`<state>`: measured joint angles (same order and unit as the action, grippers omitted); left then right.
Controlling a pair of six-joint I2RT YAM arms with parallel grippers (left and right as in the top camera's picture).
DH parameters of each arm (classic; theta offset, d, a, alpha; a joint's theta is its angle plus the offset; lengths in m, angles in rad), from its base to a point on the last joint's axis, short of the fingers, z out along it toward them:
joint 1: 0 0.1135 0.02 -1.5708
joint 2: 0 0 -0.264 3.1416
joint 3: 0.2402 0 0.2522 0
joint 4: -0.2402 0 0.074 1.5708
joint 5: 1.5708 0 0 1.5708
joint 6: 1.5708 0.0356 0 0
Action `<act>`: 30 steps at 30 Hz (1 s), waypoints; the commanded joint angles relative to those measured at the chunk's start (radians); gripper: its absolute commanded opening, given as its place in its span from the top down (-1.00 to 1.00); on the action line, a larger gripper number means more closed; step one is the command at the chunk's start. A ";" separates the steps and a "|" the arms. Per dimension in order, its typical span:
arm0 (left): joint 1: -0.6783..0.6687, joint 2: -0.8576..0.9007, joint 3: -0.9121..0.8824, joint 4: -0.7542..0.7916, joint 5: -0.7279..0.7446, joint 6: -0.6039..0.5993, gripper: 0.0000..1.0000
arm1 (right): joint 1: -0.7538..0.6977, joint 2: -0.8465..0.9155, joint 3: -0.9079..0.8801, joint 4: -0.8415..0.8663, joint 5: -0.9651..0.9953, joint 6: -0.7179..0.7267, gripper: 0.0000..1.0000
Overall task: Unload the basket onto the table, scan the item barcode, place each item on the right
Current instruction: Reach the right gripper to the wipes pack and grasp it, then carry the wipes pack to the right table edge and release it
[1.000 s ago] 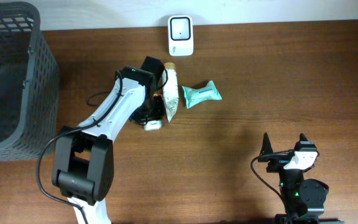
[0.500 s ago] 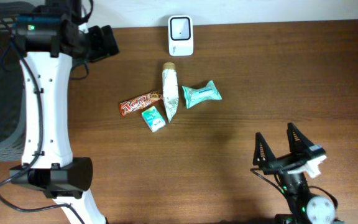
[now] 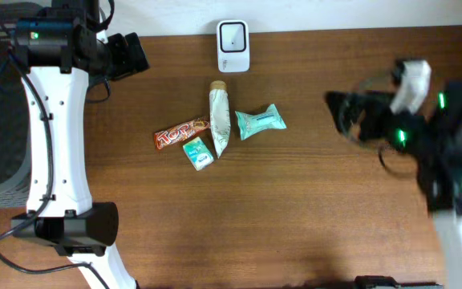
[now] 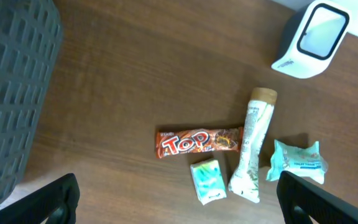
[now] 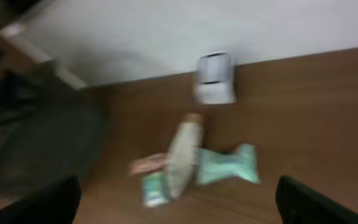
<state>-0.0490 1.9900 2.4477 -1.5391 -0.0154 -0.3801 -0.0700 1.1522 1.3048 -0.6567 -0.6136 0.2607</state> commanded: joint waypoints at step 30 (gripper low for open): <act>0.000 0.005 0.006 0.000 -0.006 0.019 -0.98 | 0.373 0.986 0.165 0.226 0.275 0.858 0.74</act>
<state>-0.0490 1.9900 2.4477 -1.5406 -0.0154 -0.3801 0.3058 2.1345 1.4502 -0.4179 -0.2546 1.1744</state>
